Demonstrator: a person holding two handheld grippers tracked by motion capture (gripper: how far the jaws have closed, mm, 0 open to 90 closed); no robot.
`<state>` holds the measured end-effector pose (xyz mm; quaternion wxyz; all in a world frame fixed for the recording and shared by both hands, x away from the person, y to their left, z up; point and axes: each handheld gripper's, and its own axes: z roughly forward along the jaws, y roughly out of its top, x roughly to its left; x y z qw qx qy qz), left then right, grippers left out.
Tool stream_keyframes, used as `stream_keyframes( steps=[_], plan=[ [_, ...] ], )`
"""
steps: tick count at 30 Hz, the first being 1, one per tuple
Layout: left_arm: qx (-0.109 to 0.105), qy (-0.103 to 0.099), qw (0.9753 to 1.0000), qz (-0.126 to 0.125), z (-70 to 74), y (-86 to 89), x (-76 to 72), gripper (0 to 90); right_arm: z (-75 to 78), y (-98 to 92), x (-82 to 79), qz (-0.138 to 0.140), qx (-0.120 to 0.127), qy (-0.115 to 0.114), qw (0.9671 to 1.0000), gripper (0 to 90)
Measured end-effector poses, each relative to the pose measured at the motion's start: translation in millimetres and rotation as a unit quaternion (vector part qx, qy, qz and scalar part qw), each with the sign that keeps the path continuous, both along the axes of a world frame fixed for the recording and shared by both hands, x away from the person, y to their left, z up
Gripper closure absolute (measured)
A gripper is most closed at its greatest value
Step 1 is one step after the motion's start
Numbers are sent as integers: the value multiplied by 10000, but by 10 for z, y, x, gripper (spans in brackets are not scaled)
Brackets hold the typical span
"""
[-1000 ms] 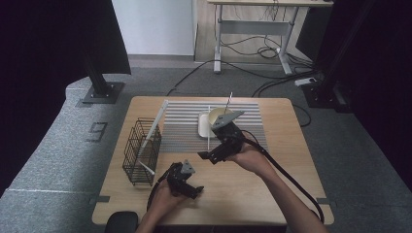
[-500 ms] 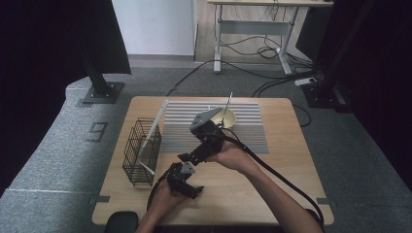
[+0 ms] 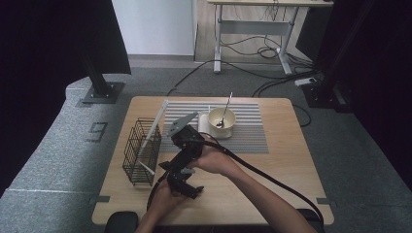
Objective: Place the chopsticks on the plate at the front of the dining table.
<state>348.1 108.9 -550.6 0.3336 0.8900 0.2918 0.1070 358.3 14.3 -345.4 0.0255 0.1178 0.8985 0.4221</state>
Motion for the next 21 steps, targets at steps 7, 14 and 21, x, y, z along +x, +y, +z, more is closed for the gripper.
stream_keyframes(
  steps=[7, 14, 21],
  plan=[
    [-3, -6, 10000, 0, -1, 0, -1, 0, -52, 168, -65, 185, -40, 57, 9998, 0],
    [-3, -3, 10000, -2, -1, 0, 0, 0, -160, 304, -86, 279, -157, 122, 9994, 0],
    [-2, -2, 10000, 1, 0, 0, -1, 0, -218, 358, -60, 205, -338, 4, 9992, 0]
  ],
)
